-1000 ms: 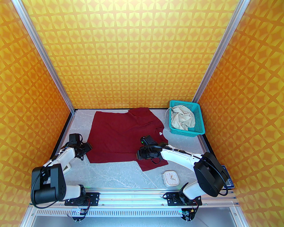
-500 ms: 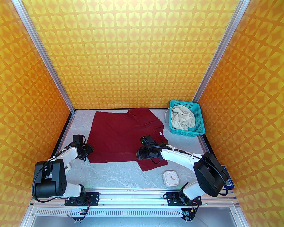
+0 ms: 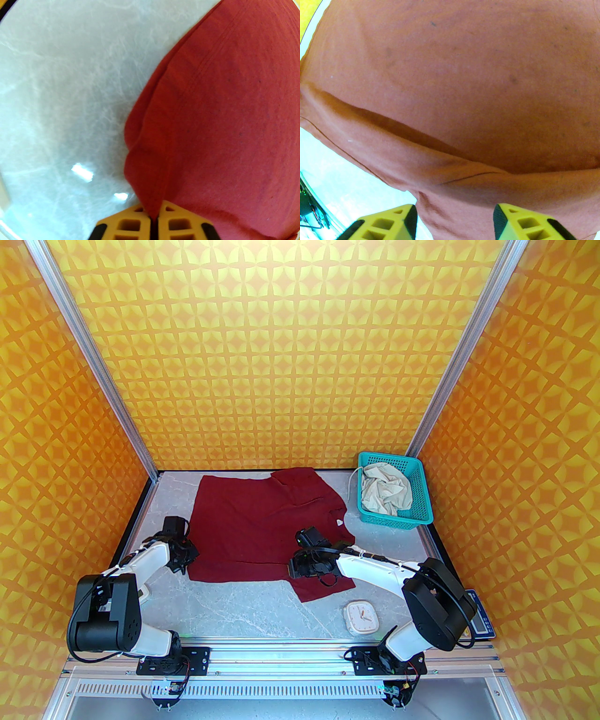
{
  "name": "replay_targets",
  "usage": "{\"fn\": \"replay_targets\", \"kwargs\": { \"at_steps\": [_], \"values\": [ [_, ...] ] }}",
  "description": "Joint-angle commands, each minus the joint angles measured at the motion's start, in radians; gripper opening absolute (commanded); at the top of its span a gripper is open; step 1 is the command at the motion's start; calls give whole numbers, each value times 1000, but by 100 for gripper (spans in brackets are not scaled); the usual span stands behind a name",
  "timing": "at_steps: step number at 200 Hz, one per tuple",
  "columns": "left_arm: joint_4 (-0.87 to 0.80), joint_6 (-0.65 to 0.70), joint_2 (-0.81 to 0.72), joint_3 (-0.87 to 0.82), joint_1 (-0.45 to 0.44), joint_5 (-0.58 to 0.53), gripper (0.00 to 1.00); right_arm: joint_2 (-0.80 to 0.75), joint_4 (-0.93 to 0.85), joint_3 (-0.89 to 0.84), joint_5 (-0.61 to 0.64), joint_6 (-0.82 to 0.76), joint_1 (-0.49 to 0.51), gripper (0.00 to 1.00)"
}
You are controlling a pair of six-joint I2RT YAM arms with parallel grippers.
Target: Fold and stack the mixed laundry pile
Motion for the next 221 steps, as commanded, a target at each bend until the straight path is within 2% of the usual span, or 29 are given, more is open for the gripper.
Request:
{"fn": "replay_targets", "kwargs": {
  "at_steps": [1,22,39,96,129,151,173,194,221],
  "values": [
    [-149,36,-14,51,-11,-73,7,-7,42,-8,-3,-7,4,58],
    [-183,34,15,89,-32,-96,19,6,64,-13,-19,-7,4,58],
    [-195,35,56,132,-57,-114,24,16,74,-17,-29,-13,4,58],
    [-191,24,212,259,-130,-136,20,9,75,-40,-34,-30,3,59],
    [-212,38,106,168,-115,-175,26,-23,67,-53,-41,-30,3,59],
    [-211,49,-3,66,-55,-176,32,-19,63,-46,-50,-38,3,59],
    [-185,63,-64,-14,-2,-114,40,-3,66,-36,-57,-38,3,60],
    [-119,43,-64,-57,1,-15,50,4,71,-28,-66,-36,3,60],
    [-8,0,-15,-77,-1,89,50,-1,64,-27,-65,-35,4,60]
  ]
}}
